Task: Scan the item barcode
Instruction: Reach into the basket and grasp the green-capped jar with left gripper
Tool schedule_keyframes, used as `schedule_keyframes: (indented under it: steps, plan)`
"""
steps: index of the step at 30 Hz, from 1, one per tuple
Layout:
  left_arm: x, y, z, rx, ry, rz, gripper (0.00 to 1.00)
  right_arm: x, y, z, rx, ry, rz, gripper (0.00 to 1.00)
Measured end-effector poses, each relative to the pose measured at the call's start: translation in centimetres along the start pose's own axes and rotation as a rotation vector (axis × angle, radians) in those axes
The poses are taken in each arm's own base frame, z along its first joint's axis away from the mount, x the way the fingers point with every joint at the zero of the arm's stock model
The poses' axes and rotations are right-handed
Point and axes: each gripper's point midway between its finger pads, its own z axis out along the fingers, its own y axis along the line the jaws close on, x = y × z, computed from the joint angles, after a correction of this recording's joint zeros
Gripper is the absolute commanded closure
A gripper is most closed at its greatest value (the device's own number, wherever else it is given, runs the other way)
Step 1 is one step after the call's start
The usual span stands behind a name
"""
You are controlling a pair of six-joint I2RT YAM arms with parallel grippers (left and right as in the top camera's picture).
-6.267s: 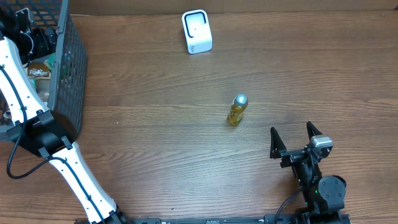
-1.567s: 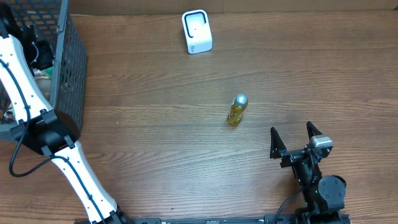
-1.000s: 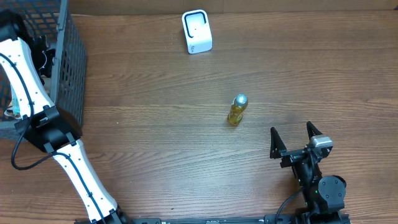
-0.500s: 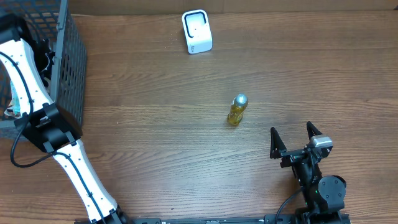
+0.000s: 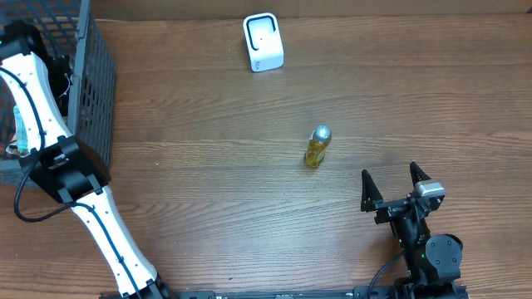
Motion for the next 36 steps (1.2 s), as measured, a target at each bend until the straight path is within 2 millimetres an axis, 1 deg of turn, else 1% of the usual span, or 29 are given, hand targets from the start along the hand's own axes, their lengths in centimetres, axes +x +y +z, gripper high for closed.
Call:
schedule_keyframes:
  steps: [3, 4, 5, 7, 8, 11, 14, 18, 19, 23, 25, 26, 31, 32, 34, 36]
  plan:
    - [0.0, 0.0, 0.0, 0.000, -0.001, 0.000, 0.44, 0.0, 0.0, 0.0, 0.000, 0.000, 0.000, 0.00]
    - [0.0, 0.0, 0.0, 0.000, -0.001, 0.000, 0.44, 0.0, 0.0, 0.0, 0.000, 0.000, 0.000, 0.00]
    - [0.0, 0.0, 0.0, 0.000, -0.001, 0.000, 0.41, 0.0, 0.0, 0.0, 0.000, 0.000, 0.000, 0.00]
    - [0.0, 0.0, 0.0, -0.001, -0.001, 0.000, 0.21, 0.0, 0.0, 0.0, 0.000, -0.001, 0.000, 0.00]
    - [0.0, 0.0, 0.0, 0.000, -0.002, 0.000, 0.14, 0.0, 0.0, 0.0, 0.000, 0.000, 0.000, 0.00]
    - [-0.2, 0.0, 0.0, -0.002, -0.009, 0.001, 0.12, 0.0, 0.0, 0.0, 0.000, 0.000, 0.000, 0.00]
    - [-0.4, 0.2, -0.3, -0.002, -0.021, -0.002, 0.07, 0.0, 0.0, 0.0, 0.000, 0.000, 0.000, 0.00]
    - [-1.7, 0.1, -2.1, -0.008, -0.096, 0.005, 0.07, 0.0, 0.0, 0.0, 0.000, 0.000, 0.000, 0.00]
    - [-2.5, 0.1, -3.0, -0.012, -0.141, 0.009, 0.07, 0.0, 0.0, 0.0, 0.000, 0.000, 0.000, 0.00]
    - [-3.3, 0.1, -3.6, -0.016, -0.182, 0.012, 0.07, 0.0, 0.0, 0.0, 0.000, 0.000, 0.000, 0.00]
    - [-3.3, 0.1, -3.4, -0.016, -0.179, 0.012, 0.09, 0.0, 0.0, 0.0, 0.000, 0.000, 0.000, 0.00]
    - [-3.3, 0.1, -3.3, -0.015, -0.176, 0.012, 0.12, 0.0, 0.0, 0.0, 0.000, 0.000, 0.000, 0.00]
    - [-2.6, -0.1, -1.3, -0.010, -0.118, 0.013, 0.25, 0.0, 0.0, 0.0, 0.000, 0.000, 0.000, 0.00]
    - [-2.4, -0.1, -0.9, -0.008, -0.106, 0.013, 0.26, 0.0, 0.0, 0.0, 0.000, 0.000, 0.000, 0.00]
    - [-2.2, -0.2, -0.6, -0.007, -0.094, 0.014, 0.27, 0.0, 0.0, 0.0, 0.000, 0.000, 0.000, 0.00]
    - [-2.3, -0.2, -0.5, -0.007, -0.095, 0.014, 0.32, 0.0, 0.0, 0.0, 0.000, 0.000, 0.000, 0.00]
